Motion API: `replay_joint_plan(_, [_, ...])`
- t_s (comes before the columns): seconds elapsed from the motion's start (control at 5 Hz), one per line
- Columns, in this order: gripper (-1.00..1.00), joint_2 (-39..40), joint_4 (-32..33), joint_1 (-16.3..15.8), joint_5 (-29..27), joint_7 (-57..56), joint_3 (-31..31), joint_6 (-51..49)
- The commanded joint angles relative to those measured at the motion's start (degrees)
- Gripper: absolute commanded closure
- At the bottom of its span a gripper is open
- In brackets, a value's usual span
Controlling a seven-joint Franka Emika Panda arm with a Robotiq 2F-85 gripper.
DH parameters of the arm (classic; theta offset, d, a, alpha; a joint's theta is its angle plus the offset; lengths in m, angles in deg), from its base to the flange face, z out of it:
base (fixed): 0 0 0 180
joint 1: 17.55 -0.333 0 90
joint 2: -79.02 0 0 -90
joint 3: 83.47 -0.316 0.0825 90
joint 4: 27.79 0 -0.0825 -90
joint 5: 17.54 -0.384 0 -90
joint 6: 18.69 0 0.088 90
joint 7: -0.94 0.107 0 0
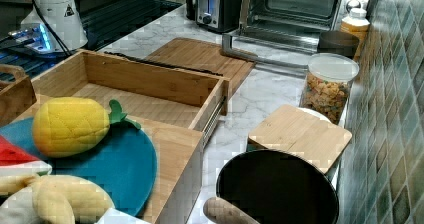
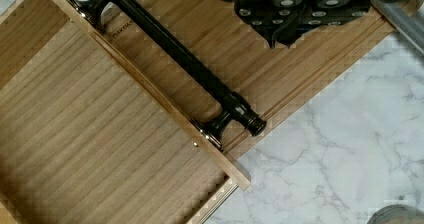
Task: Close the drawer.
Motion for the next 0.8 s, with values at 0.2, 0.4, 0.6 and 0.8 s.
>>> replay_joint_plan(0.2, [1.00,0.0,0.5,0.0,0.3,0.0,0.0,0.0])
replay_joint_plan(0.4, [1.00,-2.3,4.7,0.5,-1.9,-3.9,0.0,2.0])
replay_joint_plan(0.6, [1.00,-5.6,9.8,0.5,-3.5,-12.4,-0.2,4.6])
replay_joint_plan(0.8, [1.00,-7.5,13.1,0.1,-4.7,-24.1,-0.6,7.3])
